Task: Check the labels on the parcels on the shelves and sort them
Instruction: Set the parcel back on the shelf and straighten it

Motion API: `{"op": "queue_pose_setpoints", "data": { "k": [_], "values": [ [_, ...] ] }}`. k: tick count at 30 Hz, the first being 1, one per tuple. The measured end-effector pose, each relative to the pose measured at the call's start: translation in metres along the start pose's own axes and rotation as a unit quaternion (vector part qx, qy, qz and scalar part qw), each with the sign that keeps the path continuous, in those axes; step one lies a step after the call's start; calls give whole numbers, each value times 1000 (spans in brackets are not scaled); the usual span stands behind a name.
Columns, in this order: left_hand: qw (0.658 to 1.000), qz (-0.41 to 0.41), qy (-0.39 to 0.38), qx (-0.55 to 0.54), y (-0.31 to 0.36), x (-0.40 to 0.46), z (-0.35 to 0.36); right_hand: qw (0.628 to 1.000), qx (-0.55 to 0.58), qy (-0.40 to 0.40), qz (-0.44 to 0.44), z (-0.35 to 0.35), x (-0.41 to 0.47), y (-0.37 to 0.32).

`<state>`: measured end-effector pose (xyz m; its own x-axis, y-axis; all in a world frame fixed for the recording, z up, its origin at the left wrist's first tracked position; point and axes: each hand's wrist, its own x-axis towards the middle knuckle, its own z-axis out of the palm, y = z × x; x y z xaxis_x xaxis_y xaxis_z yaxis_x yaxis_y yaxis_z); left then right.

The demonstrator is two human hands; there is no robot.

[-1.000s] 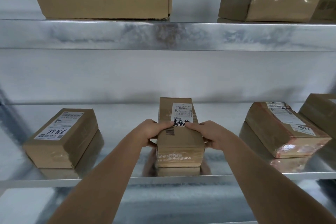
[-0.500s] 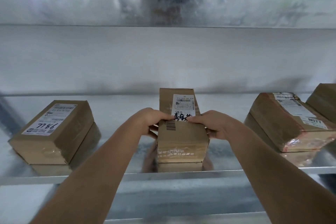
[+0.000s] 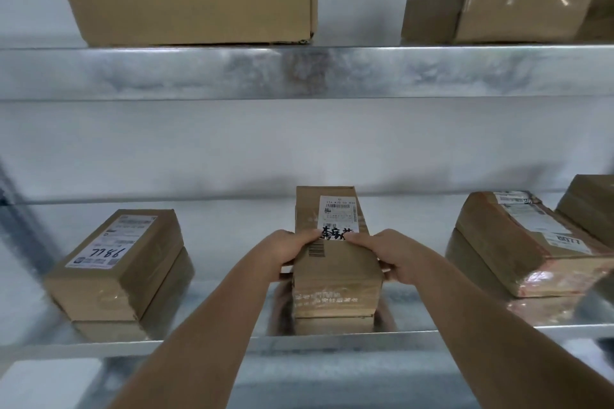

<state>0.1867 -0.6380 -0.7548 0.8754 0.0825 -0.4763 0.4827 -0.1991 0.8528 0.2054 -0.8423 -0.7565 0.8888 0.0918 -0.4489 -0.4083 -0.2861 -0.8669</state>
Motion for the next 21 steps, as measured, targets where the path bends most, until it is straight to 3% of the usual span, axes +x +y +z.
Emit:
{"op": "queue_pose_setpoints", "data": {
  "k": [6,11,16,21],
  "values": [
    [997,27,19,-65,-7,-9,3,1000,13,4,-1,0,-15,2],
    [986,62,-12,-152,-6,-15,8,996,85,-4,-36,-16,-29,-13],
    [996,57,-13,-65,-6,-21,18,994,-2,38,-102,-12,-38,-21],
    [999,8,-34,-34,2,-19,10,994,-18,40,-96,0,-34,-26]
  ]
}}
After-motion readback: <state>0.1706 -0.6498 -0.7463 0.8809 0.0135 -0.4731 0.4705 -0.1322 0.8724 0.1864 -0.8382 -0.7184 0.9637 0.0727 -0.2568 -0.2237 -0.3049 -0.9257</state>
